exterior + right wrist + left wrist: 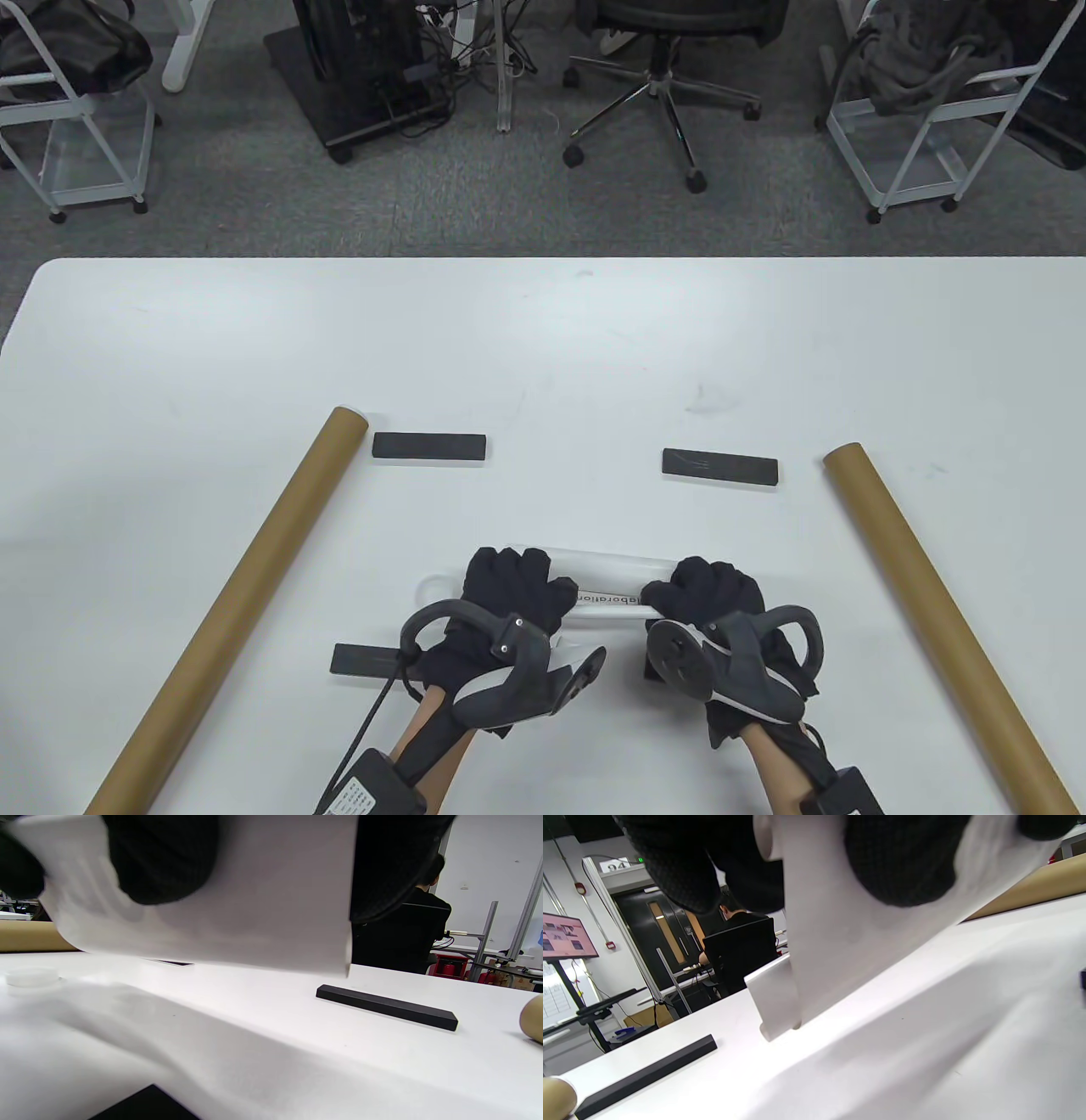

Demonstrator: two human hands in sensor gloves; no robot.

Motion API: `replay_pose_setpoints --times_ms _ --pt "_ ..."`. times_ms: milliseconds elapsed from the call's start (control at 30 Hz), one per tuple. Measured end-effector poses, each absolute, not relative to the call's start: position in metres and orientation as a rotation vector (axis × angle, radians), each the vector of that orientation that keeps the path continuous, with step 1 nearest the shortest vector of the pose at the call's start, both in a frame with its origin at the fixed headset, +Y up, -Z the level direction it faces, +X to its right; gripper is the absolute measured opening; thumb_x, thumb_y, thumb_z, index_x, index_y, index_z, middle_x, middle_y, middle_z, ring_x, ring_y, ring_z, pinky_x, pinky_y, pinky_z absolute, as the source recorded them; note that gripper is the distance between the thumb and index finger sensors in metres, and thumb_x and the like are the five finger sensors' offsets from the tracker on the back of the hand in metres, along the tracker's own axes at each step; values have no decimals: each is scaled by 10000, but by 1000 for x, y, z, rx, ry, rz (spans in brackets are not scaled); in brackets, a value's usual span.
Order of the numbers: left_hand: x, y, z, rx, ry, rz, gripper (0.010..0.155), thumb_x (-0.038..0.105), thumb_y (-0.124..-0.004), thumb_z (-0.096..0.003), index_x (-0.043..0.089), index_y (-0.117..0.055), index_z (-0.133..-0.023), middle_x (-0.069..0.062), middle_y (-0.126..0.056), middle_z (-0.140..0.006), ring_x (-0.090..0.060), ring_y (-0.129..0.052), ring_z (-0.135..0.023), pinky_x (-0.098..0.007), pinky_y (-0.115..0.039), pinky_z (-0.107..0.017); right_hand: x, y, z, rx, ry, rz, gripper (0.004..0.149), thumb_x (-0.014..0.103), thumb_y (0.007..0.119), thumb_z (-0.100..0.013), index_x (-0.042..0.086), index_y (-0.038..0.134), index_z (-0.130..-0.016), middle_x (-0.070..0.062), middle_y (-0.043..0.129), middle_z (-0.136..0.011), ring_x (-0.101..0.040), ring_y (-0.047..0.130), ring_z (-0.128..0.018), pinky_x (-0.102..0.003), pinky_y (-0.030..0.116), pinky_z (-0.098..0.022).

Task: Roll up posters and store in mailing tubes

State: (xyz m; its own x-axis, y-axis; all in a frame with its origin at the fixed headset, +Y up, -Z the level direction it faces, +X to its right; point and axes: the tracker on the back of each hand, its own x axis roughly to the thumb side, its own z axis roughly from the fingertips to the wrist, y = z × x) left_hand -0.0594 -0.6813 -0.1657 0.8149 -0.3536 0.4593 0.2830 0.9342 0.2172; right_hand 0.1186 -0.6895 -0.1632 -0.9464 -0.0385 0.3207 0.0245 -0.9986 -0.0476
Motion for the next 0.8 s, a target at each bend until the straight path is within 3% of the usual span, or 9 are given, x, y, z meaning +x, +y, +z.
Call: replay_pose_setpoints --times_ms 167,333,433,533,667,733,800 --pt "-62 -680 -166 179 -531 -322 681 481 -836 -399 361 -686 -1052 153 -942 -782 -72 -1024 -619 -430 -849 -715 120 -688 -163 -505 136 -3066 547 394 795 -406 221 730 -921 18 872 -711 -246 923 -533 -554 806 -593" --pt "-62 -678 -166 234 -526 -354 618 503 -849 -370 366 -774 -968 192 -1003 -738 -35 -1091 -593 -382 -863 -709 121 -688 -163 -503 156 -3067 567 414 808 -377 218 745 -905 35 912 -708 -230 959 -530 -539 822 -586" --pt "-63 -678 -167 216 -512 -345 523 486 -806 -404 384 -808 -916 190 -1008 -752 -56 -1096 -621 -394 -848 -715 121 -687 -163 -502 181 -3055 542 421 793 -380 229 762 -887 40 942 -713 -224 990 -545 -532 823 -587" --pt "-64 -680 -169 192 -497 -338 489 425 -699 -471 386 -753 -955 151 -948 -819 -105 -1029 -681 -448 -796 -739 122 -688 -164 -493 150 -3063 501 403 726 -427 237 753 -900 13 939 -752 -250 990 -576 -550 808 -595" --pt "-66 -679 -170 163 -485 -311 492 386 -608 -512 364 -654 -1002 79 -869 -855 -165 -933 -667 -518 -747 -750 122 -693 -167 -487 -56 -3126 520 376 645 -495 213 608 -987 -32 814 -809 -305 873 -621 -623 706 -645" --pt "-67 -676 -170 167 -484 -300 517 456 -708 -476 379 -645 -983 99 -850 -804 -149 -906 -624 -516 -749 -744 122 -693 -167 -492 -66 -3100 563 374 741 -470 226 585 -990 -17 787 -812 -292 858 -619 -615 705 -650" --pt "-67 -674 -169 219 -498 -331 486 472 -772 -446 395 -698 -920 133 -874 -733 -118 -921 -566 -488 -787 -725 122 -690 -165 -503 25 -3068 525 357 767 -454 266 626 -951 21 818 -774 -253 887 -586 -577 751 -634"
